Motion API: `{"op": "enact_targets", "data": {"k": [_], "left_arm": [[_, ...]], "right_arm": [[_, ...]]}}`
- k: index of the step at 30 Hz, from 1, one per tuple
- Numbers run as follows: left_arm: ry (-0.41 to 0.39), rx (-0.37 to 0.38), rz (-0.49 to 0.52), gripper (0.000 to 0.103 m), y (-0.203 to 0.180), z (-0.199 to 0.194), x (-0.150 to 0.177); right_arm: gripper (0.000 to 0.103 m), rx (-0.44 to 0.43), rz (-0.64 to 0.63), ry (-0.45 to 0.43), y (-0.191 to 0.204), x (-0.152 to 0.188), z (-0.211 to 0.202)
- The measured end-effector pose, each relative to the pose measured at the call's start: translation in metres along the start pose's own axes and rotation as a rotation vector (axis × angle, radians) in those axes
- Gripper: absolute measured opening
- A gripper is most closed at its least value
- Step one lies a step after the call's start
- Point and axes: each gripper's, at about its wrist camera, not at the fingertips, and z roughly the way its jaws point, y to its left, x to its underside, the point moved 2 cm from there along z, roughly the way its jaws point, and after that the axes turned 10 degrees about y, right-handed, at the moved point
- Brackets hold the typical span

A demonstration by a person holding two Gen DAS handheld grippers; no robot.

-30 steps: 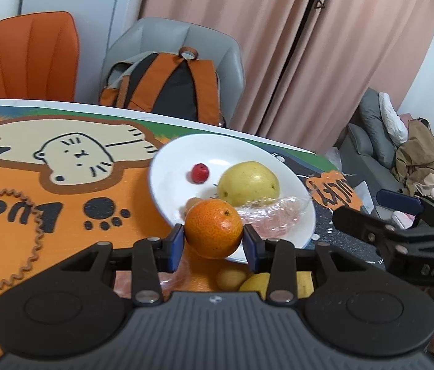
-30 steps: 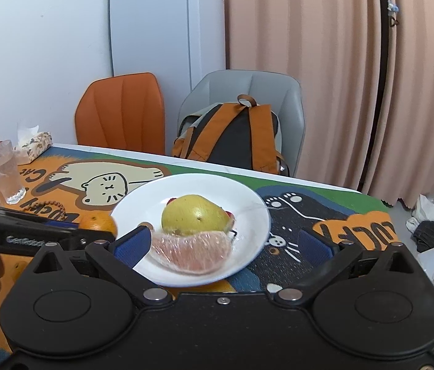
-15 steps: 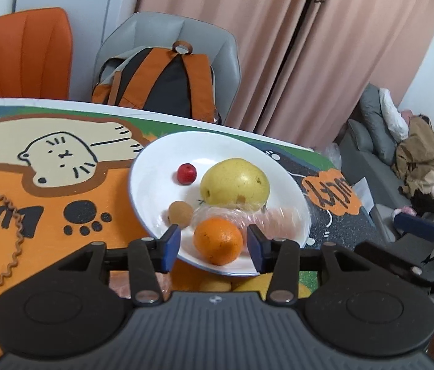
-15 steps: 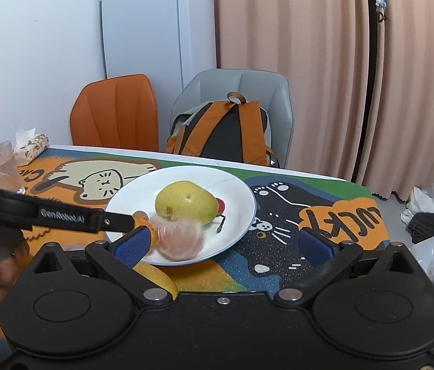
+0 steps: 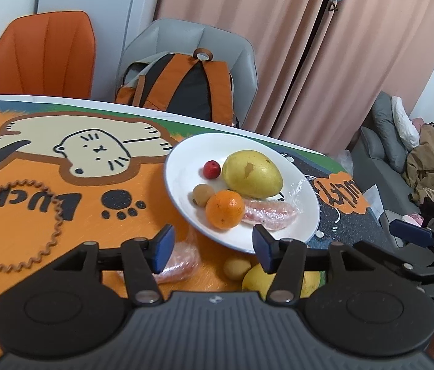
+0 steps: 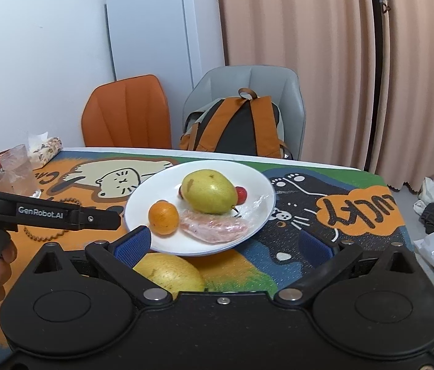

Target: Organize fruits

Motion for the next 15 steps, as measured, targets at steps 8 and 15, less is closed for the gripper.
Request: {"op": "enact_targets", "data": {"k": [8,15], "left_arm": [[-0.002,-0.004,-0.015,0.067,0.007,-0.015,0.009],[-0.002,-0.019,-0.037,0.08,0.016,-0.027,0.016]], "right_arm": [[0.103,-0.005,-0.008,0.004,0.013,0.003,-0.01],[0.103,-0.013,-0.005,0.014,0.021,0.004,-0.016]]}}
